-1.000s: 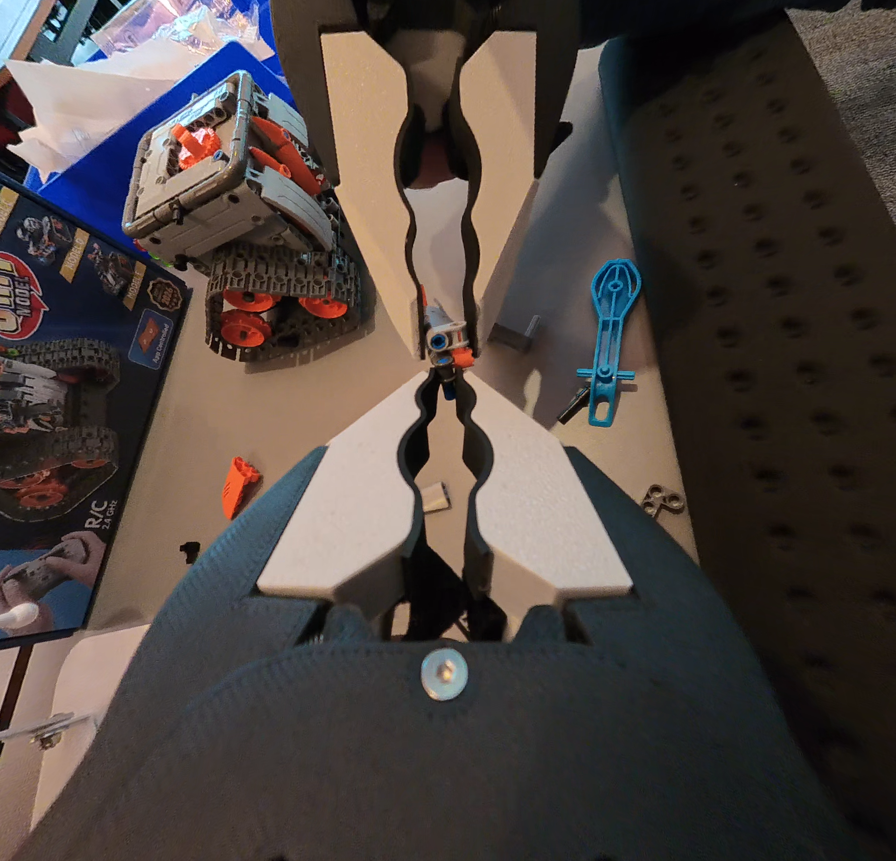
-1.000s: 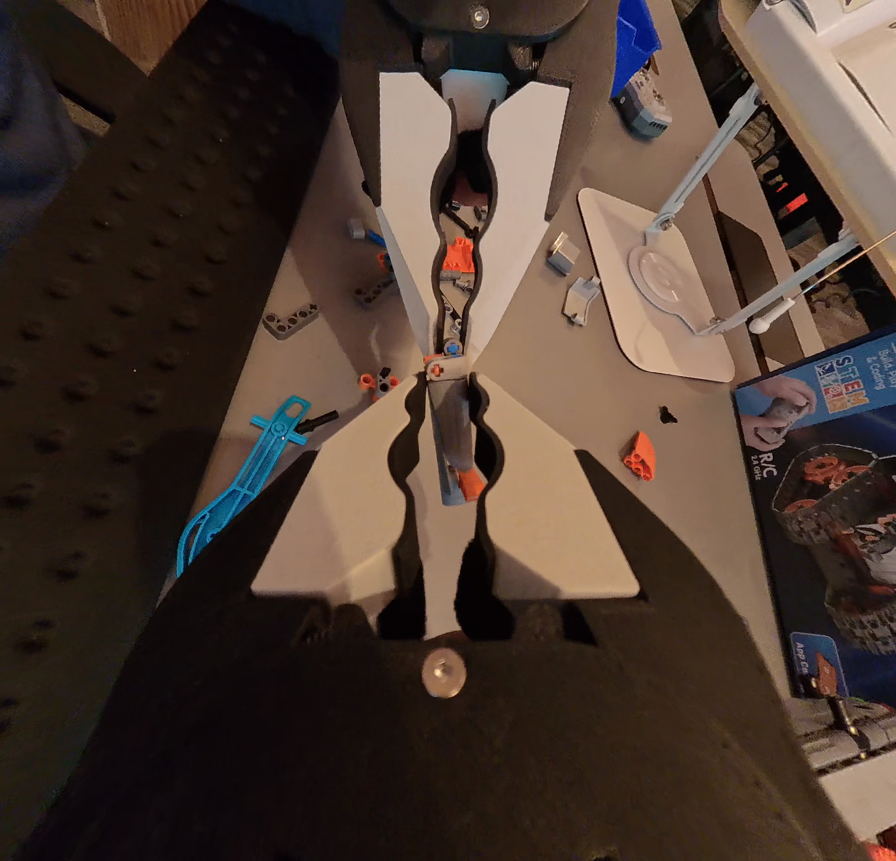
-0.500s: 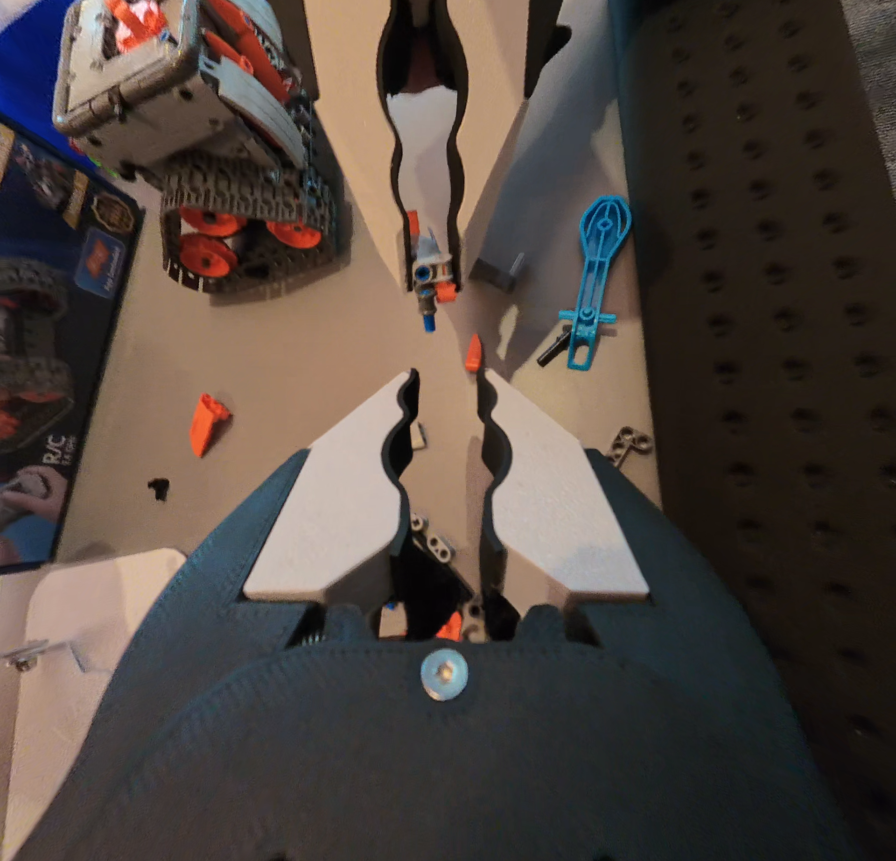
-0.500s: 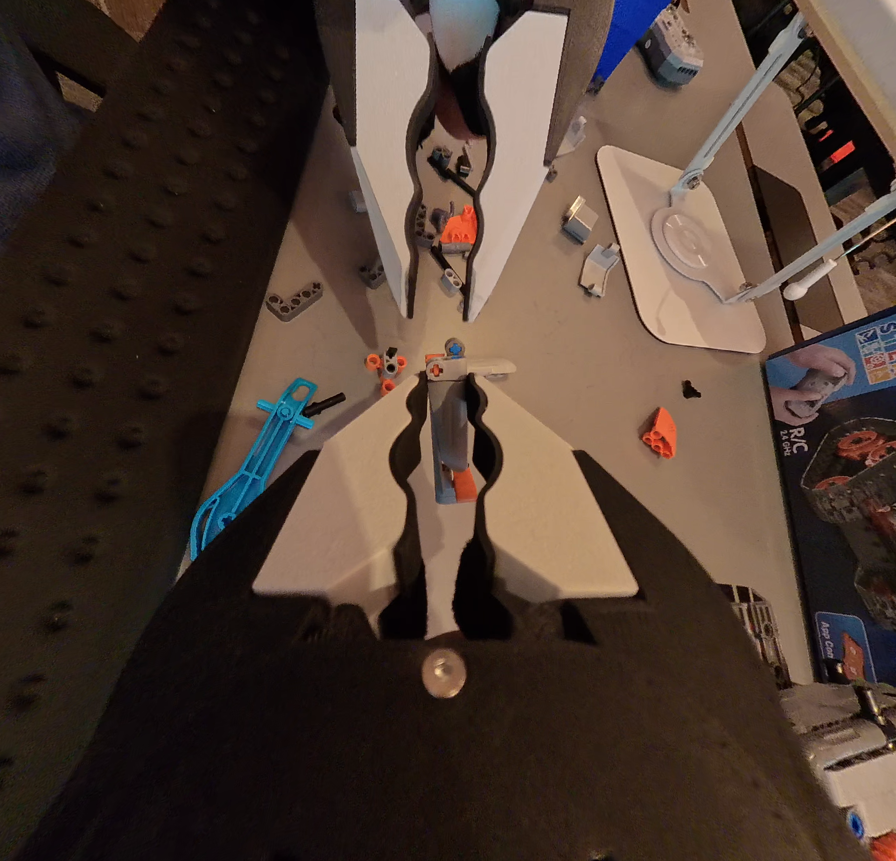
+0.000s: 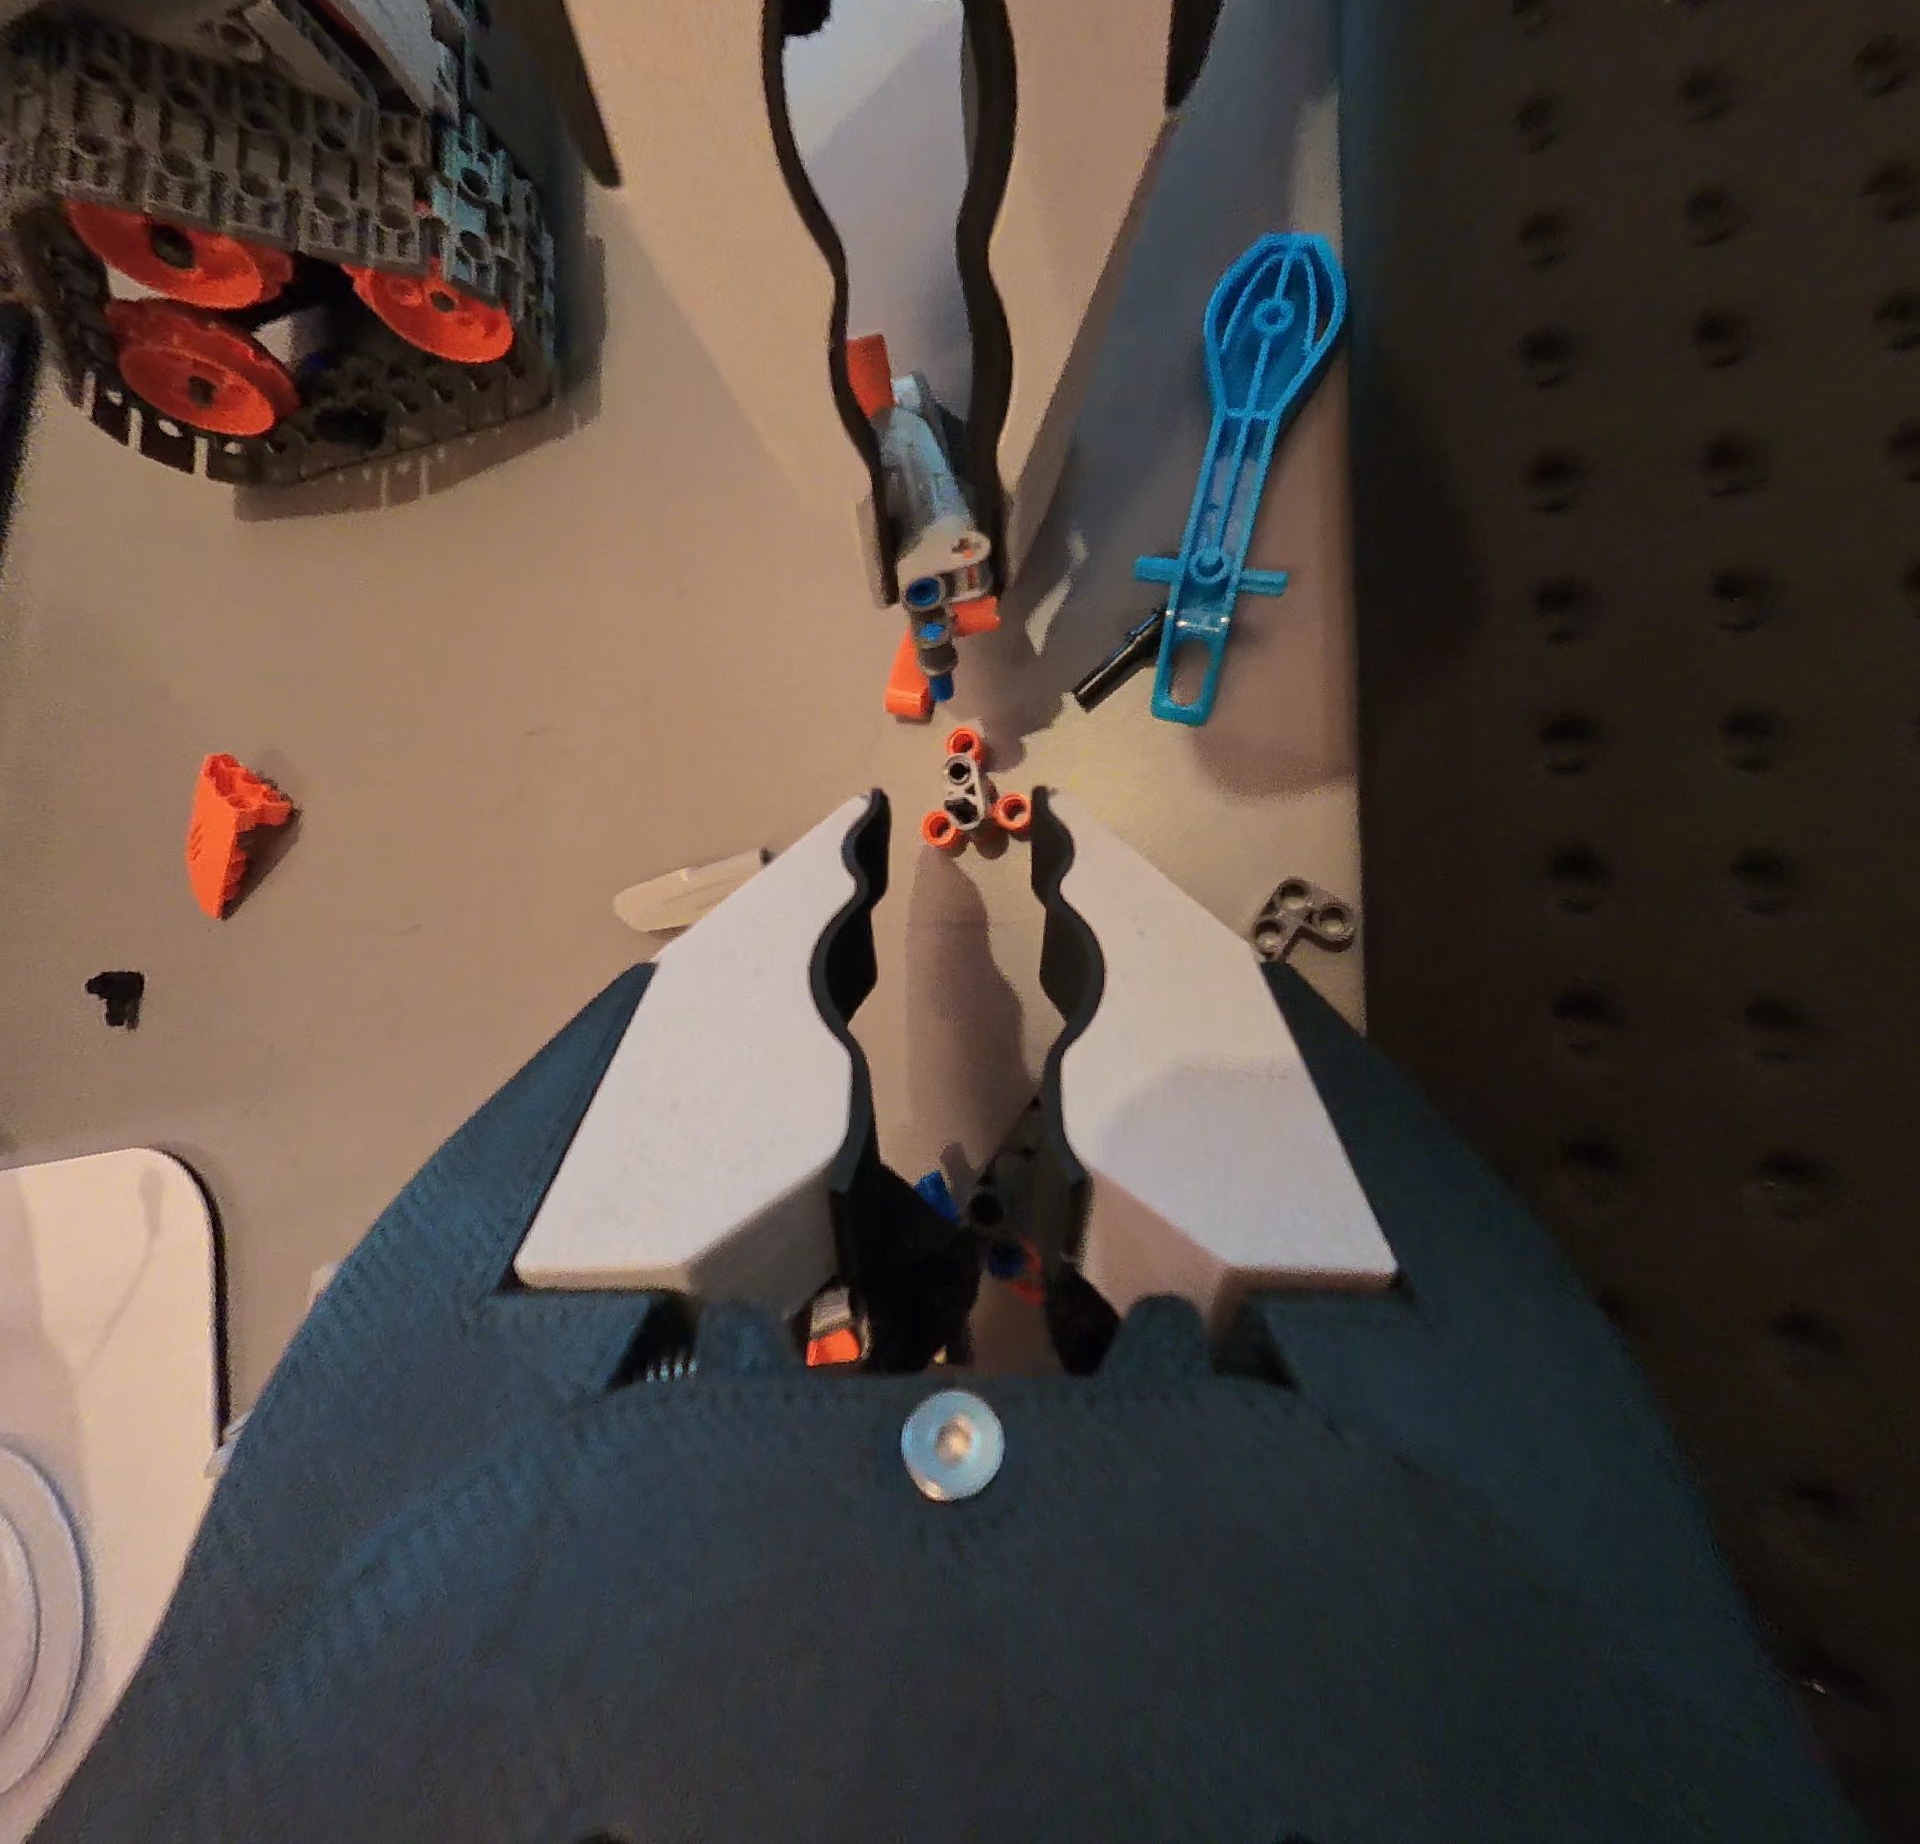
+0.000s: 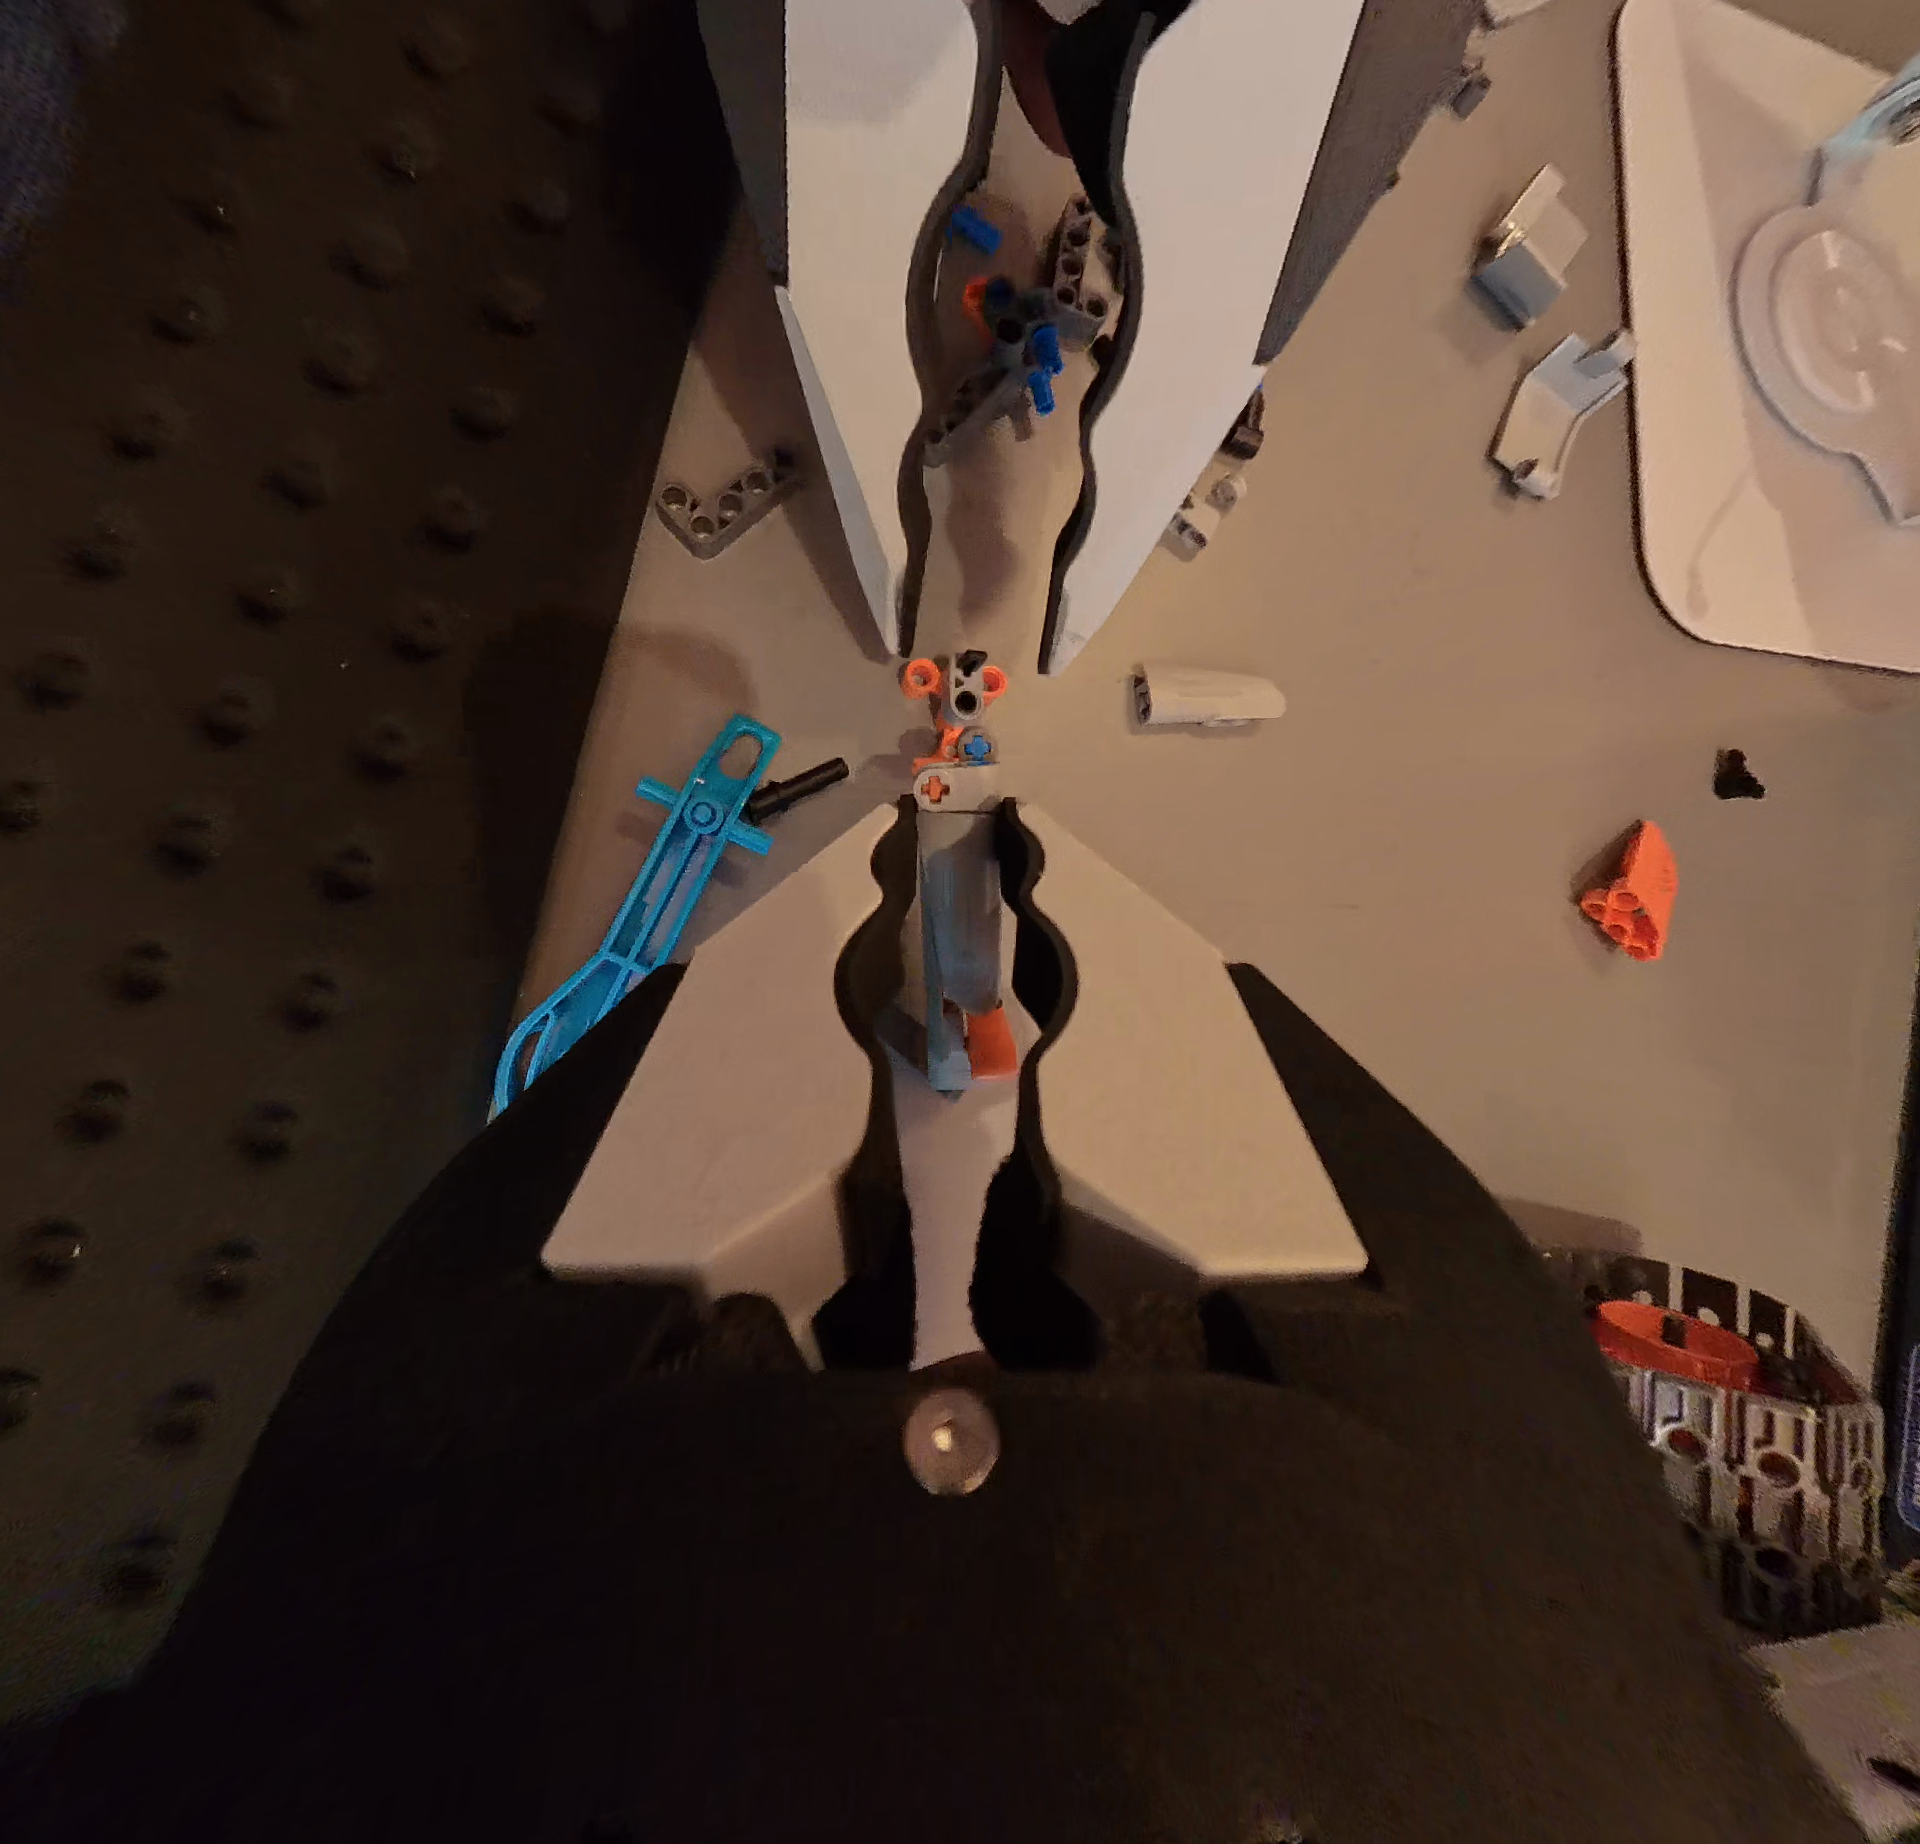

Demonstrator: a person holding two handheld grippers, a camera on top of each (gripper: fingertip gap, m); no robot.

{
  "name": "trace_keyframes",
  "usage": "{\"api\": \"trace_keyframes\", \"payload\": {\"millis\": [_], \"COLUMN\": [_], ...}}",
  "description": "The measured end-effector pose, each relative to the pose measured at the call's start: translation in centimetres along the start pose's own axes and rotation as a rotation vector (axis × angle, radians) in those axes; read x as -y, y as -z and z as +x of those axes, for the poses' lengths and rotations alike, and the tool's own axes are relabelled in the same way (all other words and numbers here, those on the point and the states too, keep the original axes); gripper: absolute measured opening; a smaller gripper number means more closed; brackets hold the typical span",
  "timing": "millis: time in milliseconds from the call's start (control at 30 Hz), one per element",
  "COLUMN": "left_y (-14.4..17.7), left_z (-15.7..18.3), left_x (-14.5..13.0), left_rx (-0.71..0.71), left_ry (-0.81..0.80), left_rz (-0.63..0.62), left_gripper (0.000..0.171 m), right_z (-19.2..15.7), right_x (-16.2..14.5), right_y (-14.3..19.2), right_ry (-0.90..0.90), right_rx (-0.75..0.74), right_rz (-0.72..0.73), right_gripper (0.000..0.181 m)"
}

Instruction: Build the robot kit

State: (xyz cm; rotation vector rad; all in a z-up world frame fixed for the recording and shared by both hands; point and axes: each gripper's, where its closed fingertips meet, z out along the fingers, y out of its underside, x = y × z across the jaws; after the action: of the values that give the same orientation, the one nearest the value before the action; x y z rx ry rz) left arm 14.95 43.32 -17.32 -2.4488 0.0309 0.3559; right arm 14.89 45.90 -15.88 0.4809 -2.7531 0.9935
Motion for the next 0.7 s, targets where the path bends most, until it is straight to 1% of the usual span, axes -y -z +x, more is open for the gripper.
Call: {"api": "trace_keyframes", "payload": {"millis": [200, 233, 333, 500, 600, 667, 700], "left_y": [-0.9, -1.0, -0.7, 0.2, 0.5, 0.7, 0.7], "left_z": [0.5, 0.4, 0.6, 0.4, 0.4, 0.5, 0.5], "left_x": [-0.1, -0.1, -0.3, -1.5, -2.0, -2.1, -2.2], "left_rx": [-0.048, -0.043, -0.041, -0.033, -0.034, -0.034, -0.032], "left_ry": [0.031, 0.037, 0.015, 0.022, 0.038, 0.03, 0.026], "left_rz": [0.009, 0.007, -0.003, -0.028, -0.022, -0.019, -0.017], "left_gripper": [0.013, 0.007, 0.007, 0.006, 0.007, 0.007, 0.007], "right_z": [0.1, 0.1, 0.2, 1.2, 1.5, 0.9, 0.6], "right_x": [-0.6, -0.6, -0.3, 2.9, 4.9, 4.5, 3.7], "right_y": [-0.7, -0.8, -0.5, 0.6, 1.3, 0.6, -0.1], "right_ry": [0.002, 0.005, 0.015, -0.014, -0.115, -0.158, -0.154], "right_rx": [0.058, 0.068, 0.076, 0.061, 0.099, 0.136, 0.133], "right_rz": [-0.079, -0.08, -0.085, 0.016, 0.107, 0.101, 0.06], "right_gripper": [0.013, 0.013, 0.013, 0.013, 0.013, 0.013, 0.013]}}
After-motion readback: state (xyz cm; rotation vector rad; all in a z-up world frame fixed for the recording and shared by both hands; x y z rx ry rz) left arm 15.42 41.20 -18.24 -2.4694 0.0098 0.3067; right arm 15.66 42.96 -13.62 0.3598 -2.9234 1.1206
